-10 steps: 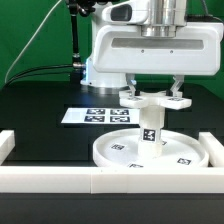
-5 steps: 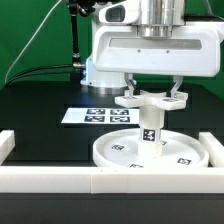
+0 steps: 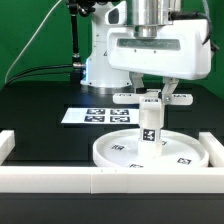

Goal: Assemble round table

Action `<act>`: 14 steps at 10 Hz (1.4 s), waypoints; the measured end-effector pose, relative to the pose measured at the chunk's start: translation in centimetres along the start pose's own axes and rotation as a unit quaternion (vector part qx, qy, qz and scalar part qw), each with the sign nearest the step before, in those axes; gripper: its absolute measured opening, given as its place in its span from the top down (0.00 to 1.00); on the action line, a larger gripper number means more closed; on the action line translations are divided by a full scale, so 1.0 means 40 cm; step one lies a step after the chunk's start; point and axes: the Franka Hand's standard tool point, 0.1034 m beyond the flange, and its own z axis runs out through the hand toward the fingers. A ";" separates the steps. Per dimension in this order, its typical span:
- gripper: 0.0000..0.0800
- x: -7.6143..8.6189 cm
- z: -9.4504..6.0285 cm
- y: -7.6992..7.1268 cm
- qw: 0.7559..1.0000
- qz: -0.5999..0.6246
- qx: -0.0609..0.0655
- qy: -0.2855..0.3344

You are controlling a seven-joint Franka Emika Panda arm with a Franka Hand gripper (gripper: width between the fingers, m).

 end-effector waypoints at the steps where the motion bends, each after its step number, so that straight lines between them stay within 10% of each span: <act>1: 0.45 -0.002 0.000 -0.002 0.998 0.060 0.002 0.001; 8: 0.45 0.003 0.002 -0.013 0.951 0.308 -0.006 0.004; 10: 0.23 0.002 -0.002 -0.013 0.960 0.281 -0.006 0.001; 14: 0.19 0.001 -0.071 -0.027 0.965 0.262 0.007 -0.018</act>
Offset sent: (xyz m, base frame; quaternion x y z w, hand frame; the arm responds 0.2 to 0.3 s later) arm 0.0028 -0.0098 -0.0072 -0.0378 0.0275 0.2253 0.9732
